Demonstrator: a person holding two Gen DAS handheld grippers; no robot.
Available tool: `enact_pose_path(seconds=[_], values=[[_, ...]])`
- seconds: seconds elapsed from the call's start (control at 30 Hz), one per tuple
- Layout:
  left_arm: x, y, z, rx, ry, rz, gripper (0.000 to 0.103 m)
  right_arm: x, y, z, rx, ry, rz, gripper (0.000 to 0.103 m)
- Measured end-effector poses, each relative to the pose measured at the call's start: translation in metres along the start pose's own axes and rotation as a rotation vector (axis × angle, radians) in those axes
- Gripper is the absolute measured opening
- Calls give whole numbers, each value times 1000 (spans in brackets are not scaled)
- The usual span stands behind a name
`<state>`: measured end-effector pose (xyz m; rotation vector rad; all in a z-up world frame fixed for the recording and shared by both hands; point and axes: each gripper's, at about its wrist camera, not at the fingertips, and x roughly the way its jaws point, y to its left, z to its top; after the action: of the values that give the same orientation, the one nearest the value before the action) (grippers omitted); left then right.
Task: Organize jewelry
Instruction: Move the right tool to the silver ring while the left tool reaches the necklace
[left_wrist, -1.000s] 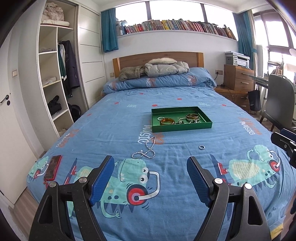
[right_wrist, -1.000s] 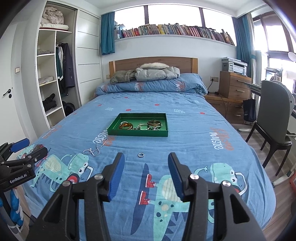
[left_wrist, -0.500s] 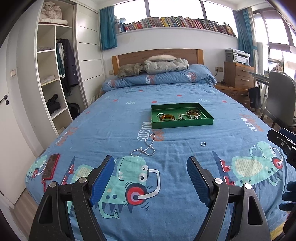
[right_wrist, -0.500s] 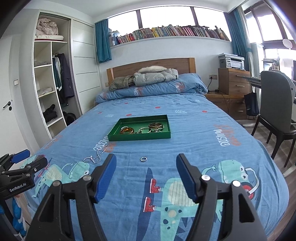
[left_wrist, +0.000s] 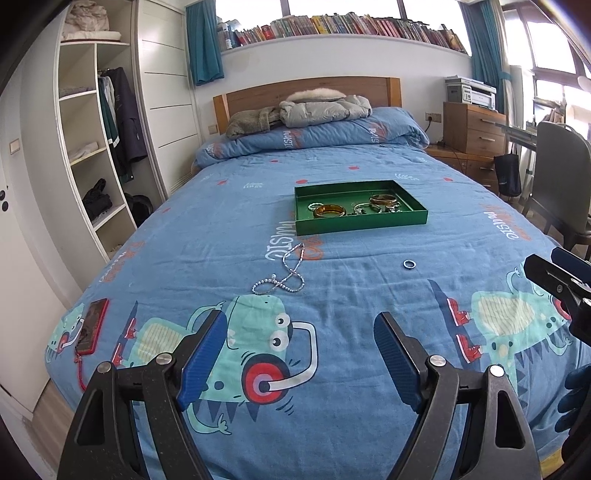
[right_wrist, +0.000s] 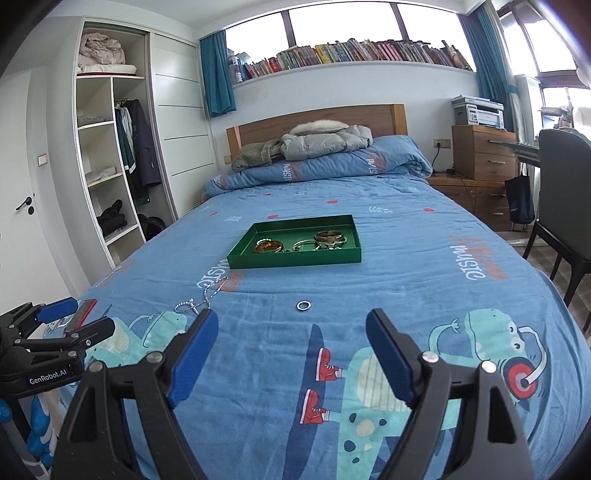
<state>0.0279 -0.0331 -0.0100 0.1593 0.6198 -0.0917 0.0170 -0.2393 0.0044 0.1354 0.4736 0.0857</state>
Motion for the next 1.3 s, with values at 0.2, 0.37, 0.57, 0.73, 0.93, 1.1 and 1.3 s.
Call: enact_pose_path(seconds=[0.2, 0.37, 0.57, 0.73, 0.93, 1.1, 1.3], values=[[25, 10, -4, -29, 45, 6, 81, 22, -5, -8, 3, 85, -19, 82], [47, 17, -10, -41, 85, 24, 81, 41, -8, -14, 1, 140, -24, 82], [68, 29, -19, -68, 112, 43, 81, 66, 1, -20, -41, 181, -7, 82], [85, 46, -25, -125, 124, 54, 81, 85, 7, -26, -62, 218, 19, 82], [106, 58, -21, -153, 166, 8, 81, 112, 8, -27, -62, 248, 28, 82], [128, 70, -10, -199, 182, -41, 82, 133, 4, -21, -68, 258, 25, 81], [164, 84, 3, -263, 210, -111, 83, 161, -4, -15, -64, 273, 24, 81]])
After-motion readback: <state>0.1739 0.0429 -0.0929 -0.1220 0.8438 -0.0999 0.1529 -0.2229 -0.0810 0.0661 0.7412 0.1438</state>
